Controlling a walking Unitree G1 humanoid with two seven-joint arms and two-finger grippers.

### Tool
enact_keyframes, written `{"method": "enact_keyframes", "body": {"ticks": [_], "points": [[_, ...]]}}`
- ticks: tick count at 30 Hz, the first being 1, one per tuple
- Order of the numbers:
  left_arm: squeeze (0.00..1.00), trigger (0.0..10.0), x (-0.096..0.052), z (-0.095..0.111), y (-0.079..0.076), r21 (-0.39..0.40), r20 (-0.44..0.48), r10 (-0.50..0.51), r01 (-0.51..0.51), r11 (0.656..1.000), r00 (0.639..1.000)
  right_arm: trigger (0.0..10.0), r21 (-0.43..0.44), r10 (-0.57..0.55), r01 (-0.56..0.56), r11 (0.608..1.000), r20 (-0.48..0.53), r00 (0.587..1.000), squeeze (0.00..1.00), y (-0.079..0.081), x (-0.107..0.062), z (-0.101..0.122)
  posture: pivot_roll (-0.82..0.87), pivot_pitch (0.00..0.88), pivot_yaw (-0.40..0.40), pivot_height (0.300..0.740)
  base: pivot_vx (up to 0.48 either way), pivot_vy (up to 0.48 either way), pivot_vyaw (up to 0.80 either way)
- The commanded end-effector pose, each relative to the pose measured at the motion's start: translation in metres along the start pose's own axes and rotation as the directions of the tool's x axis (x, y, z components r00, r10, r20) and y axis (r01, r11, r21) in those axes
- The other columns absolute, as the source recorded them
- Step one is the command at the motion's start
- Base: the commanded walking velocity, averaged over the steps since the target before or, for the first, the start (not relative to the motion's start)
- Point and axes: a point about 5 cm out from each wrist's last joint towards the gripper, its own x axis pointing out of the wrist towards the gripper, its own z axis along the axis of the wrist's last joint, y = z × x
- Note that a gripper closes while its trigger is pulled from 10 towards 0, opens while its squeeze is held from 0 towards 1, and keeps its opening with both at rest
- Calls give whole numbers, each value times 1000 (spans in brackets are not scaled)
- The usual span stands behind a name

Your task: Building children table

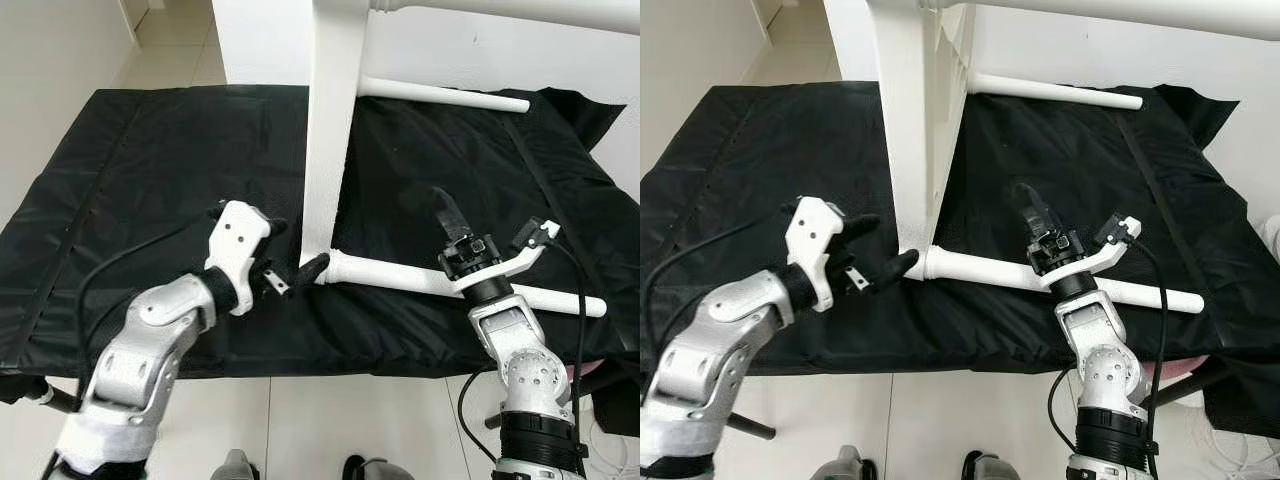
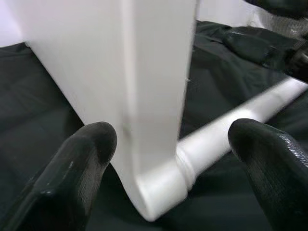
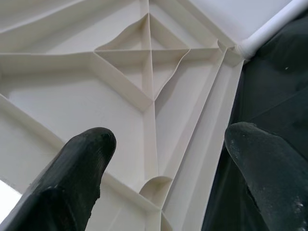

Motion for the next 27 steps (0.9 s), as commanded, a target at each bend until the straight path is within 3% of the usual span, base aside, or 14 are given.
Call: {"method": "enact_keyframes", "body": {"ticks": [1, 8, 13, 17, 19, 27], "points": [[0, 10000, -2, -5, 16, -3, -36, 321, -322, 947, 946, 10000, -18, -1, 1, 1000, 0, 1000, 0, -2, 0, 2, 68, 96, -9, 740, 0, 0, 0], [0, 10000, 15, -3, 18, -37, -40, 398, -400, 916, 916, 10000, -26, 0, 0, 1000, 0, 1000, 0, -4, 1, 5, 56, 92, -21, 740, 0, 0, 0], [0, 10000, 20, -2, 16, -38, -35, 399, -400, 916, 916, 10000, -29, 0, 0, 1000, 2, 1000, 0, -4, 2, 6, 53, 94, -23, 740, 0, 0, 0], [0, 10000, 29, 1, 6, -55, -17, 352, -352, 934, 936, 10000, -28, 5, -5, 1000, 0, 1000, 0, -3, 2, 6, 51, 94, -23, 740, 0, 0, 0], [0, 10000, 33, 4, -6, -56, 8, 275, -274, 960, 961, 10000, -24, 12, -12, 1000, -4, 1000, 0, -3, 1, 5, 47, 94, -25, 740, 0, 0, 0], [0, 10000, 31, 2, -24, -30, 30, 88, -87, 996, 996, 10000, -25, 18, -19, 1000, -15, 1000, 0, -3, 1, 5, 41, 95, -27, 740, 0, 0, 0]]}}
